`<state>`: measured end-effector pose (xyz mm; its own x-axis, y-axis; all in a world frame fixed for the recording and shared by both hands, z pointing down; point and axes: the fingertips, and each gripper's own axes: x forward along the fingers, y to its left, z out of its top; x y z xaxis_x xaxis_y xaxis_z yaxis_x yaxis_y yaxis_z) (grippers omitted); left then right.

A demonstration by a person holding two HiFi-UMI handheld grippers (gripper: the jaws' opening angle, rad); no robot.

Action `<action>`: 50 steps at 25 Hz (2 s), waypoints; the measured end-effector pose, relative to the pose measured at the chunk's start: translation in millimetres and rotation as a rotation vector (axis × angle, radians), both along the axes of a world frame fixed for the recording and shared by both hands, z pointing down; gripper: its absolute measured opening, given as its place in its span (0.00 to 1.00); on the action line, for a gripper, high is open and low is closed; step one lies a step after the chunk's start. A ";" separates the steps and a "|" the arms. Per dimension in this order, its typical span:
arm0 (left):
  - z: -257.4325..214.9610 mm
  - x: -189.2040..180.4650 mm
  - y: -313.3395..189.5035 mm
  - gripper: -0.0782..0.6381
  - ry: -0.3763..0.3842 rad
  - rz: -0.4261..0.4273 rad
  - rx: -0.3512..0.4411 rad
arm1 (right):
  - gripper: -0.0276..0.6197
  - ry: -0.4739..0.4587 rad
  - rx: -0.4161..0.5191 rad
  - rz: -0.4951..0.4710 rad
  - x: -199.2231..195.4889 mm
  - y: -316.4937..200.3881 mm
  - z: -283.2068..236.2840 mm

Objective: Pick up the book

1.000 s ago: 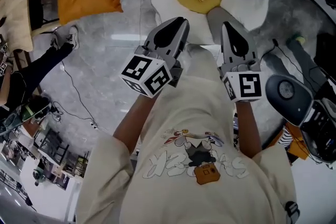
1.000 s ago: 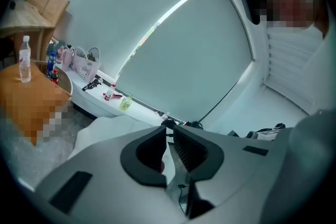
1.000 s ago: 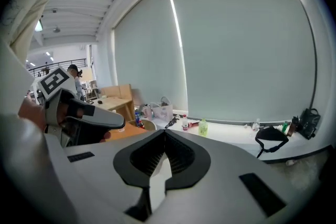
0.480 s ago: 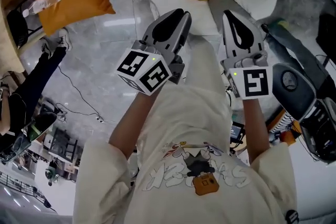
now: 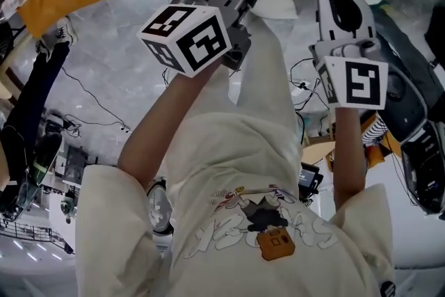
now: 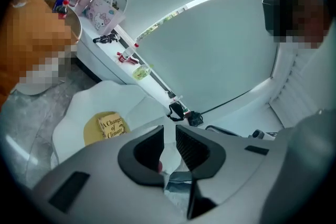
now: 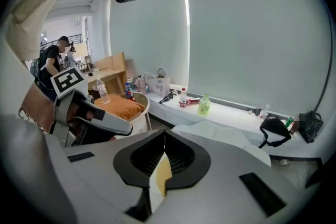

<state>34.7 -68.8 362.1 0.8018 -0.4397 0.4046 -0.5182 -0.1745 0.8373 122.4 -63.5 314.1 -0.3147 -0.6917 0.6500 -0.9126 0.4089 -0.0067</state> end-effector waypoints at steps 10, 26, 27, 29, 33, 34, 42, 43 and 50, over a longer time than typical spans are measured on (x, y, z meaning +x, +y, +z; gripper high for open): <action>83.8 -16.3 -17.1 0.19 -0.023 -0.009 -0.052 | 0.08 -0.007 -0.072 -0.009 -17.7 -20.4 81.8; 203.3 -74.8 -10.8 0.28 -0.051 0.011 -0.113 | 0.08 0.067 -0.138 0.023 -65.7 -12.5 218.7; 208.9 -77.6 -12.4 0.29 -0.053 0.012 -0.117 | 0.08 0.074 -0.142 0.015 -68.9 -12.8 226.3; 220.7 -78.7 -12.9 0.31 -0.057 0.008 -0.125 | 0.08 0.082 -0.148 0.002 -68.6 -11.2 240.5; 257.4 -76.3 -9.4 0.32 -0.060 -0.010 -0.144 | 0.08 0.087 -0.164 -0.017 -63.3 -5.3 278.5; 269.8 -75.9 -8.1 0.32 -0.059 -0.008 -0.151 | 0.08 0.087 -0.167 -0.023 -63.5 -3.7 288.6; 341.4 -63.8 -25.8 0.36 -0.041 0.024 -0.171 | 0.08 0.107 -0.209 -0.063 -64.5 -10.9 350.9; 344.3 -61.7 -27.5 0.36 -0.039 0.026 -0.165 | 0.08 0.115 -0.212 -0.063 -63.0 -11.5 357.0; 359.7 -60.3 -24.1 0.36 -0.034 0.022 -0.150 | 0.08 0.157 -0.242 -0.023 -43.7 -3.2 391.2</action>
<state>-25.6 -92.9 721.8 0.7953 -0.3546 0.4917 -0.5444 -0.0609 0.8366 78.7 -66.7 705.3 -0.2108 -0.5043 0.8374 -0.9006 0.4334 0.0344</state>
